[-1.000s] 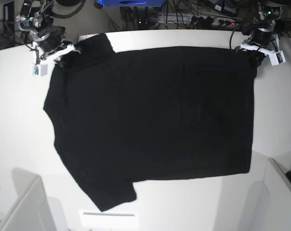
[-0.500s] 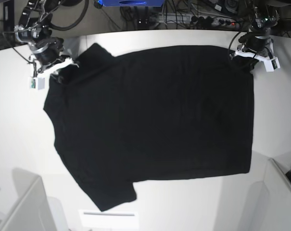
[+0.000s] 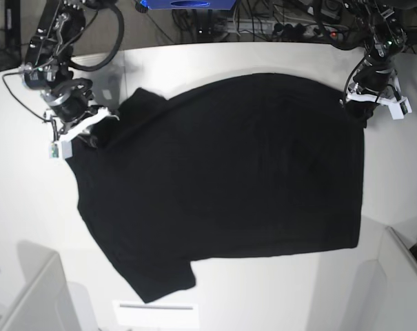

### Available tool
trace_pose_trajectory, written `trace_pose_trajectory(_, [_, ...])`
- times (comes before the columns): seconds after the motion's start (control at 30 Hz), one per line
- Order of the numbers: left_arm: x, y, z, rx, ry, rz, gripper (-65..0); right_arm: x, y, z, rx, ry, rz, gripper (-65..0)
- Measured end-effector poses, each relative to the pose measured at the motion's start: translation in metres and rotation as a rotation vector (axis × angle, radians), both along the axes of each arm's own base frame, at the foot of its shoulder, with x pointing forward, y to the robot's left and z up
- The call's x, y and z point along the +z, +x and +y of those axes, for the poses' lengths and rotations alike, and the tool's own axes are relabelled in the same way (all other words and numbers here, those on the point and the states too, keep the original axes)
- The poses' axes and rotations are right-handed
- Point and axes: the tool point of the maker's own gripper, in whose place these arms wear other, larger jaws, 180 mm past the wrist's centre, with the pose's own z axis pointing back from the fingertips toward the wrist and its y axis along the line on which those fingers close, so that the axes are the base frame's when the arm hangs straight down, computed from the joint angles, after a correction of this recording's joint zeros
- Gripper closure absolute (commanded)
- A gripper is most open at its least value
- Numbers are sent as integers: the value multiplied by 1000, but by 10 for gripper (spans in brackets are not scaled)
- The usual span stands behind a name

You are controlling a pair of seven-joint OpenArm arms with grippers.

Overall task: Fold the T-shirt properly
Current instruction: 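Lift the shoulder edge with both grippers and fold it over the body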

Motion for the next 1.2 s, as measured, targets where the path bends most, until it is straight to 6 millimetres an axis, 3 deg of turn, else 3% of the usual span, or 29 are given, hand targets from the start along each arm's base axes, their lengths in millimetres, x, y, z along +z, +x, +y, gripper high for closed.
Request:
trace_pose_trajectory(0.17, [4,8,1,2,2,-21,0,1,17,1,2,16,-6,0])
trace_pose_trajectory(0.53, [9,18,3,15,-1,-45,0,-15,39,-3,-7,47,34,0])
trace_pose_trajectory(0.67, [5,12,12,90,-10,-18,0,-13,48,-2,-8,59,24,0])
trace_pose_trajectory(0.83, [10,20,12,89,-13,-42,0,-18,57,-2,-13,74,37,0])
trace_pose_trajectory(1.2, [6,16,20,171,-29,-19,0,-19,81,-1,-22,109,34,0])
